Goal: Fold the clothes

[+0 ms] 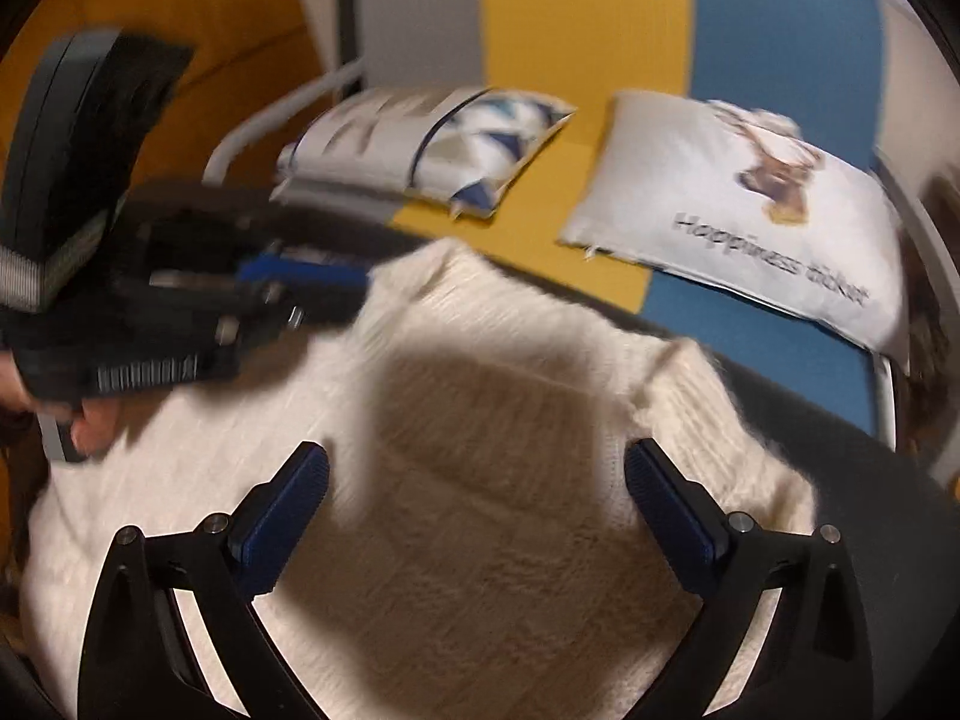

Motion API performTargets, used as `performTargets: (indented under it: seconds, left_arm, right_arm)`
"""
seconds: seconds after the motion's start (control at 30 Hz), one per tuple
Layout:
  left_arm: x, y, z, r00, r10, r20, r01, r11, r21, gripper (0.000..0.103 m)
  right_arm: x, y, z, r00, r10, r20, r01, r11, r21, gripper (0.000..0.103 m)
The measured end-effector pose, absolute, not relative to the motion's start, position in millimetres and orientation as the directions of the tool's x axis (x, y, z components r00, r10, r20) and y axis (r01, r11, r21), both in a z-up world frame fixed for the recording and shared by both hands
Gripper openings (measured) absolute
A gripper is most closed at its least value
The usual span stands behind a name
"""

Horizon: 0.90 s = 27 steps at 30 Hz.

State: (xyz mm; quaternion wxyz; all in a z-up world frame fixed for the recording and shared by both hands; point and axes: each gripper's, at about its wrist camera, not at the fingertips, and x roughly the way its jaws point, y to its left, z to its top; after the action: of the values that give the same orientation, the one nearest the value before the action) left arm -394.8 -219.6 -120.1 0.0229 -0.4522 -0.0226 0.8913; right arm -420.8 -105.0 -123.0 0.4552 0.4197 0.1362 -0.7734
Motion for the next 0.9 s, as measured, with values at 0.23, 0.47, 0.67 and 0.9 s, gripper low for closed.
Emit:
performTargets:
  seconds: [0.23,0.47,0.67,0.9]
  left_arm:
    - [-384.8,-252.5,-119.9,-0.613,0.056,-0.788,0.205,-0.952,-0.228,0.002]
    - [-368.6,-229.0,-101.4,-0.672,0.116,-0.732,0.059,-0.976,-0.209,0.005]
    - [-376.8,-239.4,-116.1,-0.61,0.036,-0.791,0.201,-0.959,-0.199,0.007]
    - [-293.9,-285.8,-87.5,-0.692,-0.008,-0.722,0.329,-0.893,-0.306,0.009]
  right_arm:
    - [-413.0,-99.5,-127.3,-0.284,-0.565,-0.775,0.806,-0.578,0.126,0.1]
    - [-403.7,-112.0,-115.1,-0.286,-0.557,-0.779,0.836,-0.543,0.081,0.101]
    - [-400.5,-123.4,-132.2,-0.293,-0.492,-0.82,0.824,-0.564,0.044,0.103]
    - [-379.3,-122.3,-113.6,-0.282,-0.467,-0.838,0.799,-0.598,0.064,0.103]
